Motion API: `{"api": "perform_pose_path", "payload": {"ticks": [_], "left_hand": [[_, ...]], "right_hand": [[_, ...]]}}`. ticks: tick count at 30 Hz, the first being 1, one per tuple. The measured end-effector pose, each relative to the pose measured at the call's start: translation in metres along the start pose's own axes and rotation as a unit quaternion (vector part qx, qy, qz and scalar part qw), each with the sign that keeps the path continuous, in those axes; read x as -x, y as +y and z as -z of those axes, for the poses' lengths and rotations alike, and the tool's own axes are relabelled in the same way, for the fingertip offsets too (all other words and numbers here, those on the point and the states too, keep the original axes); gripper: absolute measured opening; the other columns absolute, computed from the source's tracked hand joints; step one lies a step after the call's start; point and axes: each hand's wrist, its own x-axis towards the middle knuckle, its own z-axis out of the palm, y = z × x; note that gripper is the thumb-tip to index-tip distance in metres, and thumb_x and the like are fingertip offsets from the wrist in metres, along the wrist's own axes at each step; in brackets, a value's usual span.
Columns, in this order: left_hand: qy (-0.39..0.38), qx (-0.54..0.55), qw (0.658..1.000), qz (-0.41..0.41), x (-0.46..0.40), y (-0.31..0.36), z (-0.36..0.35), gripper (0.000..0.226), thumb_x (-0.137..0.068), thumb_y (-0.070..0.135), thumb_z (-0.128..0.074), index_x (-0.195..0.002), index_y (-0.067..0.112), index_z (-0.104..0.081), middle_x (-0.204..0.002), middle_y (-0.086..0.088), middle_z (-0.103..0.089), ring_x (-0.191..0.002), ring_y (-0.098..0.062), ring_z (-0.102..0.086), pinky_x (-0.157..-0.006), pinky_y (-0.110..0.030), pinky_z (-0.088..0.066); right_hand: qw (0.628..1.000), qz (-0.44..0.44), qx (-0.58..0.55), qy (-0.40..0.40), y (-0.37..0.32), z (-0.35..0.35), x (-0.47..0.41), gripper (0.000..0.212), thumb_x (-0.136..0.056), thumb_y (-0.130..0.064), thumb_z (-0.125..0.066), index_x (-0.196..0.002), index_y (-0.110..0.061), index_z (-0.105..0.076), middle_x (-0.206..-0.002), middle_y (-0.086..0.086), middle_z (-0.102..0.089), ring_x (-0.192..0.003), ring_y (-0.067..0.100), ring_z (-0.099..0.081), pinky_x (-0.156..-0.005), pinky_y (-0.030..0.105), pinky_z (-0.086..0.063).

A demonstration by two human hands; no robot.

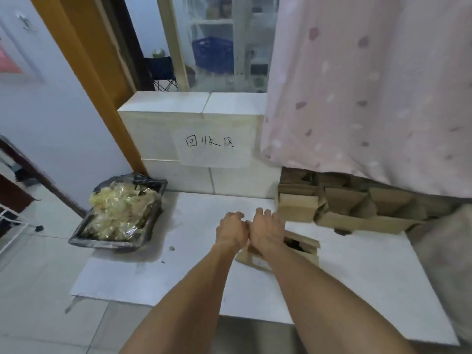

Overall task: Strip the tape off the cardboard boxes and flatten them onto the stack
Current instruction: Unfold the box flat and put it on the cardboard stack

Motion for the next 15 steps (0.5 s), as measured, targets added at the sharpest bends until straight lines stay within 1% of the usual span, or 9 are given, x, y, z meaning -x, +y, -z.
{"api": "perform_pose_path", "payload": {"ticks": [2,3,5,6,7,8,11,13,15], "left_hand": [[-0.024,-0.003,1.000,0.001,0.007,0.018,-0.020,0.036,-0.097,0.026,-0.046,-0.130,0.016,-0.059,-0.137,-0.008,-0.052,-0.122,-0.030,-0.054,-0.104,-0.042,-0.043],[-0.033,0.002,0.999,0.000,0.010,0.027,-0.029,0.032,-0.094,0.027,-0.046,-0.119,0.016,-0.064,-0.130,-0.008,-0.055,-0.115,-0.031,-0.056,-0.101,-0.043,-0.045],[-0.044,0.008,0.999,-0.007,0.012,0.042,-0.044,0.029,-0.088,0.029,-0.042,-0.100,0.014,-0.063,-0.120,-0.008,-0.057,-0.107,-0.033,-0.057,-0.096,-0.046,-0.046],[-0.050,-0.013,0.998,-0.018,0.011,0.048,-0.053,0.025,-0.087,0.028,-0.043,-0.098,0.014,-0.060,-0.120,-0.009,-0.056,-0.107,-0.033,-0.055,-0.095,-0.046,-0.046],[-0.053,-0.043,0.997,-0.029,0.010,0.051,-0.059,0.023,-0.089,0.028,-0.045,-0.102,0.016,-0.059,-0.122,-0.009,-0.054,-0.111,-0.033,-0.052,-0.095,-0.045,-0.044],[-0.055,-0.066,0.996,-0.031,0.007,0.053,-0.067,0.027,-0.091,0.030,-0.047,-0.111,0.016,-0.059,-0.127,-0.009,-0.051,-0.116,-0.033,-0.048,-0.097,-0.044,-0.042],[-0.067,-0.086,0.994,-0.021,0.000,0.049,-0.086,0.047,-0.094,0.045,-0.050,-0.133,0.019,-0.049,-0.142,-0.010,-0.037,-0.129,-0.034,-0.038,-0.106,-0.048,-0.036],[-0.078,-0.083,0.993,-0.018,-0.003,0.043,-0.094,0.054,-0.094,0.049,-0.050,-0.141,0.023,-0.042,-0.152,-0.010,-0.026,-0.135,-0.036,-0.033,-0.109,-0.051,-0.034],[-0.072,-0.087,0.993,-0.025,-0.005,0.040,-0.098,0.054,-0.095,0.050,-0.049,-0.140,0.022,-0.041,-0.154,-0.012,-0.020,-0.134,-0.037,-0.033,-0.109,-0.051,-0.033]], "right_hand": [[0.999,-0.031,-0.009,-0.012,0.030,0.000,0.004,0.041,-0.101,-0.040,-0.039,-0.134,-0.017,-0.047,-0.136,0.009,-0.052,-0.128,0.029,-0.044,-0.103,0.044,-0.031],[0.999,-0.046,-0.008,-0.014,0.044,0.000,0.006,0.039,-0.100,-0.035,-0.038,-0.133,-0.017,-0.048,-0.135,0.009,-0.052,-0.127,0.029,-0.044,-0.103,0.045,-0.032],[0.997,-0.078,-0.006,-0.011,0.069,0.000,0.008,0.038,-0.098,-0.031,-0.040,-0.131,-0.017,-0.050,-0.135,0.009,-0.053,-0.126,0.030,-0.043,-0.100,0.045,-0.033],[0.995,-0.095,-0.015,-0.008,0.080,0.000,0.010,0.039,-0.097,-0.034,-0.041,-0.131,-0.017,-0.050,-0.135,0.008,-0.052,-0.125,0.030,-0.043,-0.099,0.045,-0.034],[0.994,-0.109,-0.025,-0.006,0.088,-0.001,0.010,0.041,-0.097,-0.039,-0.042,-0.131,-0.017,-0.049,-0.136,0.009,-0.051,-0.124,0.031,-0.043,-0.099,0.046,-0.034],[0.991,-0.128,-0.033,-0.010,0.096,-0.004,0.010,0.046,-0.097,-0.044,-0.042,-0.133,-0.017,-0.047,-0.137,0.010,-0.048,-0.125,0.033,-0.041,-0.099,0.047,-0.034],[0.982,-0.178,-0.046,-0.032,0.114,-0.019,0.009,0.059,-0.095,-0.056,-0.044,-0.140,-0.020,-0.036,-0.143,0.014,-0.037,-0.127,0.040,-0.036,-0.099,0.053,-0.036],[0.976,-0.204,-0.063,-0.034,0.118,-0.031,0.007,0.059,-0.093,-0.061,-0.042,-0.138,-0.023,-0.034,-0.140,0.014,-0.035,-0.122,0.042,-0.037,-0.091,0.052,-0.040],[0.968,-0.231,-0.088,-0.038,0.116,-0.042,0.005,0.060,-0.092,-0.065,-0.038,-0.136,-0.026,-0.032,-0.137,0.014,-0.033,-0.114,0.039,-0.040,-0.081,0.048,-0.041]]}}
